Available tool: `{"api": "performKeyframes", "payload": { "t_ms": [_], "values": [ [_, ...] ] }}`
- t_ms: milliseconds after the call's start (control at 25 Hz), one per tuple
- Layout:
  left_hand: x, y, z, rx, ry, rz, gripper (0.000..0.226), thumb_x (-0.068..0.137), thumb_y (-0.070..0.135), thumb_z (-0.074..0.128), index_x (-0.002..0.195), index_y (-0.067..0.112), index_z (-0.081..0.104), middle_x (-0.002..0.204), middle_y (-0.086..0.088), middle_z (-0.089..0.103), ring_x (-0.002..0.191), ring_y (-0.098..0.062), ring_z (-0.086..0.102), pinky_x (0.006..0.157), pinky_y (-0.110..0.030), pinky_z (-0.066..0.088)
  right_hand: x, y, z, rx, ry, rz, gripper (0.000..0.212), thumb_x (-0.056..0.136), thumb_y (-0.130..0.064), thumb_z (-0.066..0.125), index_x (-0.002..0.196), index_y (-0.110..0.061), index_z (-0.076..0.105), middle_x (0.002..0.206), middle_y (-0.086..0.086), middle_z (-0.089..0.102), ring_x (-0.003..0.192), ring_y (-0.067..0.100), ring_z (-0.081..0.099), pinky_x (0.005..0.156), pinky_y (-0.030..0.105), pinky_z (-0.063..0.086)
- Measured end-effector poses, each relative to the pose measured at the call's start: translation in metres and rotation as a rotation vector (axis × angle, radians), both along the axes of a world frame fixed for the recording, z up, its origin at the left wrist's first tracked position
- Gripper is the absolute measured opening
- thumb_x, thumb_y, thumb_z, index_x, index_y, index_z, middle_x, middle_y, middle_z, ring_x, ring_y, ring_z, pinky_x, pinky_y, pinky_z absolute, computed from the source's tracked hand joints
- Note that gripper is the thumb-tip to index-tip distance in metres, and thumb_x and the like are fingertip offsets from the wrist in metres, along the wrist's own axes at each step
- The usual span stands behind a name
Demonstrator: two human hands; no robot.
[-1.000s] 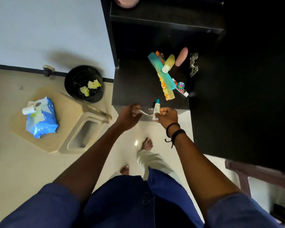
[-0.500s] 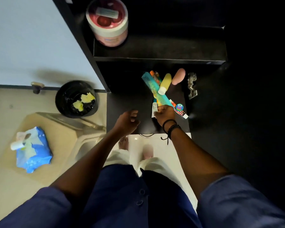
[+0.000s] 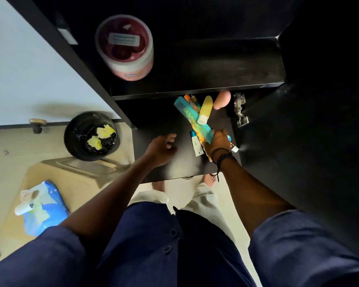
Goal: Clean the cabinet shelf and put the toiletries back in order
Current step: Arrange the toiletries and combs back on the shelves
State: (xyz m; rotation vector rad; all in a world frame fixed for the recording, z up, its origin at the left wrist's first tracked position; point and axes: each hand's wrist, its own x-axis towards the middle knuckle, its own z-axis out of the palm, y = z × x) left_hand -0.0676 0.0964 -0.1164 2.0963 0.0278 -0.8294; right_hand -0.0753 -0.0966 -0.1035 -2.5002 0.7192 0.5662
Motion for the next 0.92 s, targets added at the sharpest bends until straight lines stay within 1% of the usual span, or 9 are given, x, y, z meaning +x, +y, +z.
{"api": "performKeyframes", "payload": {
  "t_ms": [80, 160, 240, 320, 480, 560, 680, 800, 920],
  "values": [
    [-0.002, 0.003, -0.003, 0.007, 0.003, -0.012, 0.051, 0.086, 0.011, 0.063, 0.134, 0.012, 0.049, 0.128, -0.008, 0.059, 0.113, -0.022, 0.06, 0.099, -0.033, 0.048, 0.006, -0.001, -0.001, -0.042, -0.013, 0.034, 0.052, 0.083, -0.021, 0.07, 0.127, -0.008, 0.046, 0.133, 0.014, 0.039, 0.109, 0.034, 0.057, 0.09, 0.038, 0.048],
    [-0.001, 0.008, -0.005, 0.027, -0.001, -0.027, 0.051, 0.086, 0.014, 0.064, 0.134, 0.012, 0.049, 0.128, -0.008, 0.059, 0.113, -0.023, 0.06, 0.098, -0.034, 0.048, 0.012, -0.002, -0.004, -0.07, -0.034, 0.046, 0.053, 0.082, -0.021, 0.071, 0.127, -0.009, 0.045, 0.134, 0.014, 0.038, 0.108, 0.035, 0.058, 0.087, 0.039, 0.049],
    [0.0, 0.011, -0.007, 0.023, -0.005, 0.001, 0.051, 0.086, 0.015, 0.065, 0.134, 0.011, 0.049, 0.127, -0.01, 0.059, 0.113, -0.025, 0.06, 0.099, -0.039, 0.049, 0.018, -0.005, -0.007, -0.074, 0.021, 0.063, 0.05, 0.083, -0.023, 0.07, 0.126, -0.008, 0.047, 0.136, 0.015, 0.038, 0.108, 0.035, 0.058, 0.09, 0.04, 0.049],
    [0.002, 0.009, -0.005, 0.028, -0.018, -0.001, 0.051, 0.086, 0.015, 0.066, 0.133, 0.009, 0.049, 0.127, -0.012, 0.059, 0.113, -0.026, 0.06, 0.098, -0.042, 0.049, 0.022, -0.009, -0.011, -0.081, 0.056, 0.096, 0.051, 0.082, -0.026, 0.071, 0.125, -0.008, 0.049, 0.134, 0.016, 0.04, 0.109, 0.035, 0.058, 0.093, 0.042, 0.048],
    [0.005, 0.003, 0.001, 0.038, -0.023, -0.002, 0.049, 0.087, 0.018, 0.065, 0.132, 0.01, 0.05, 0.125, -0.012, 0.06, 0.11, -0.025, 0.062, 0.097, -0.042, 0.05, 0.023, -0.01, -0.015, -0.102, 0.086, 0.174, 0.061, 0.079, -0.036, 0.072, 0.128, -0.008, 0.046, 0.13, 0.018, 0.044, 0.119, 0.034, 0.049, 0.099, 0.043, 0.045],
    [0.006, -0.001, 0.002, 0.044, -0.02, 0.0, 0.048, 0.087, 0.019, 0.065, 0.132, 0.011, 0.05, 0.124, -0.012, 0.06, 0.108, -0.025, 0.062, 0.097, -0.042, 0.05, 0.019, -0.007, -0.018, -0.115, 0.073, 0.185, 0.062, 0.08, -0.037, 0.07, 0.129, -0.008, 0.045, 0.13, 0.018, 0.045, 0.12, 0.034, 0.047, 0.096, 0.042, 0.044],
    [0.004, -0.005, 0.0, 0.045, 0.003, 0.019, 0.048, 0.086, 0.018, 0.065, 0.131, 0.009, 0.051, 0.123, -0.014, 0.061, 0.107, -0.026, 0.063, 0.098, -0.043, 0.049, 0.011, 0.0, -0.02, -0.147, 0.043, 0.194, 0.058, 0.084, -0.041, 0.066, 0.125, -0.006, 0.046, 0.125, 0.017, 0.049, 0.116, 0.031, 0.049, 0.092, 0.039, 0.045],
    [-0.001, -0.01, -0.001, 0.041, 0.024, 0.026, 0.045, 0.086, 0.018, 0.066, 0.128, 0.009, 0.054, 0.12, -0.013, 0.063, 0.104, -0.025, 0.063, 0.097, -0.042, 0.049, 0.007, 0.0, -0.016, -0.062, 0.001, 0.105, 0.059, 0.081, -0.04, 0.069, 0.122, -0.004, 0.046, 0.12, 0.017, 0.054, 0.112, 0.032, 0.053, 0.09, 0.039, 0.046],
    [-0.002, -0.016, 0.0, 0.04, 0.036, 0.039, 0.043, 0.086, 0.018, 0.066, 0.127, 0.009, 0.055, 0.119, -0.013, 0.063, 0.104, -0.025, 0.064, 0.098, -0.041, 0.049, 0.008, -0.005, -0.007, 0.106, -0.039, 0.003, 0.053, 0.077, -0.028, 0.076, 0.117, -0.004, 0.051, 0.117, 0.016, 0.061, 0.108, 0.033, 0.059, 0.086, 0.037, 0.049]
  ]
}}
